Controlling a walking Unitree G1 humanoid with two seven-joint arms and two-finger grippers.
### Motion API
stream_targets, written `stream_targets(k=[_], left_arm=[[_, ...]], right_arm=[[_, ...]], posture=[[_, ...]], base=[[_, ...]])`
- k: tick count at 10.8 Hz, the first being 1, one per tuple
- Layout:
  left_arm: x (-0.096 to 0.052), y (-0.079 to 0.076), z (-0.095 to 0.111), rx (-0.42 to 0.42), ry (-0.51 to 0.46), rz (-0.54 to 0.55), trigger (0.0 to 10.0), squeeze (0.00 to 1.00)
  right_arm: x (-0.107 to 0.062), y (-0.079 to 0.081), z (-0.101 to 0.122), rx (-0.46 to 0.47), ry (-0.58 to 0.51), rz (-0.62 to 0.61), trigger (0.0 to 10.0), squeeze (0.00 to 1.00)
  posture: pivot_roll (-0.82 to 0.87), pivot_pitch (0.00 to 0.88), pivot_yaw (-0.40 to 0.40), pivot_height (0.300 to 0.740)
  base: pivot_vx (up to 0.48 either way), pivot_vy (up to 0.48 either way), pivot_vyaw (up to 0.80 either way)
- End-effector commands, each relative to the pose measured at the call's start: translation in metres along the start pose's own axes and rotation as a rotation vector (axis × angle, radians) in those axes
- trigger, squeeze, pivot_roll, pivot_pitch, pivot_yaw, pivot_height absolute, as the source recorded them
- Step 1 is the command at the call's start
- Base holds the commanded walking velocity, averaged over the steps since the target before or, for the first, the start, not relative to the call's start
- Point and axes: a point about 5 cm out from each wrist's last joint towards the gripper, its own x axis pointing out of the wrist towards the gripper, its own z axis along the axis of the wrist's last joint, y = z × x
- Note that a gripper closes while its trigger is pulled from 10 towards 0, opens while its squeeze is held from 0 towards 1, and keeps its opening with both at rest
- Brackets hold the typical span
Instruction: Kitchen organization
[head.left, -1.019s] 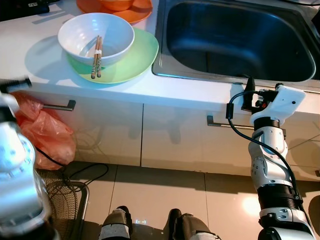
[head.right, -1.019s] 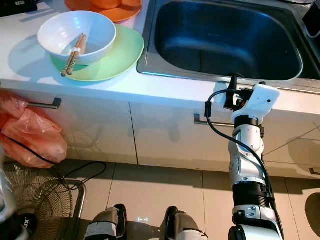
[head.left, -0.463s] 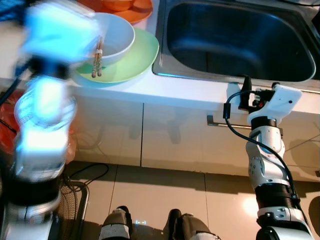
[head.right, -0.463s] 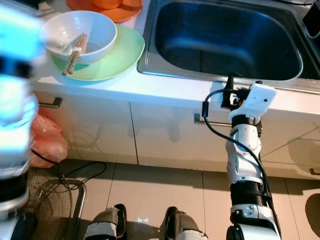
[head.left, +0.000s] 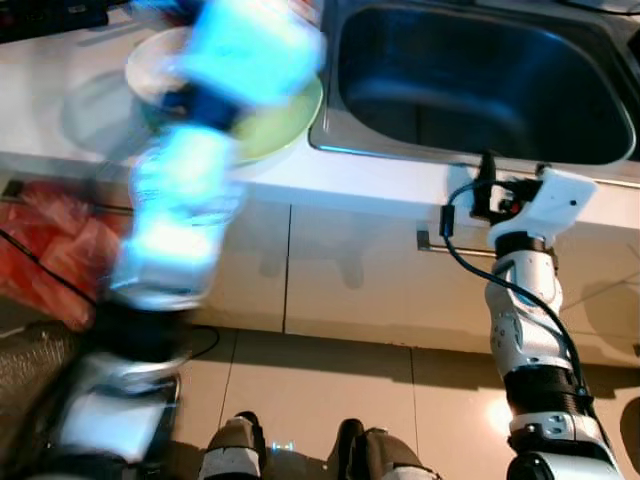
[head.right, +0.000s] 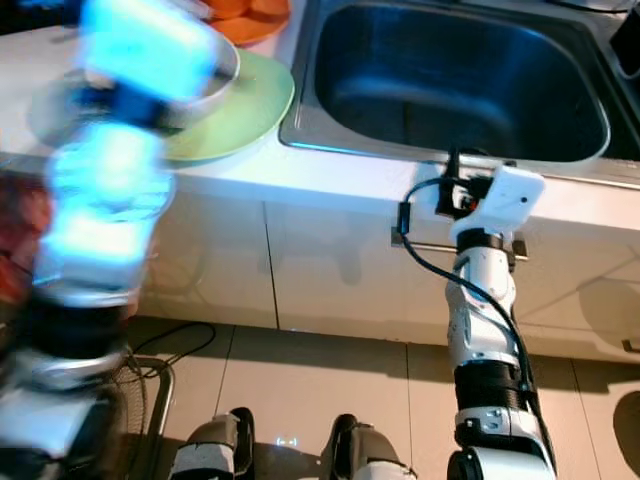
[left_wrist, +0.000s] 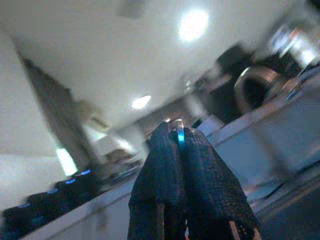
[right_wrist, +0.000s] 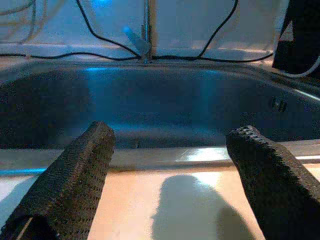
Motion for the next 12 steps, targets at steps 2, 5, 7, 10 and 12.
stream_targets(k=[2, 5, 7, 10, 12], left_arm=[[0.012, -0.024, 0.018, -0.246, -0.081, -0.06, 10.0, 0.0], [0.017, -0.046, 0.021, -0.626, -0.074, -0.09, 10.0, 0.0], [0.014, -0.056, 0.009, -0.801, -0.01, -0.077, 10.0, 0.0], [-0.005, -0.068, -0.025, -0.934, 0.146, -0.004, 10.0, 0.0], [-0.012, -0.076, -0.032, -0.93, 0.174, -0.024, 10.0, 0.0]], right_arm=[[-0.005, -0.001, -0.003, 0.006, 0.008, -0.007, 10.0, 0.0], [-0.006, 0.001, -0.004, 0.013, 0.002, -0.007, 10.0, 0.0], [-0.007, 0.0, -0.002, 0.015, -0.006, -0.008, 10.0, 0.0], [-0.006, -0.002, 0.0, 0.014, -0.02, -0.019, 10.0, 0.0], [-0.007, -0.002, 0.001, 0.015, -0.024, -0.019, 10.0, 0.0]], posture=[[0.16, 0.213, -0.055, 0.74], [0.15, 0.213, -0.045, 0.74], [0.14, 0.213, -0.041, 0.74], [0.13, 0.21, -0.035, 0.74], [0.13, 0.211, -0.034, 0.74]], base=[[0.0, 0.0, 0.0], [0.0, 0.0, 0.0], [0.0, 0.0, 0.0], [0.0, 0.0, 0.0], [0.0, 0.0, 0.0]])
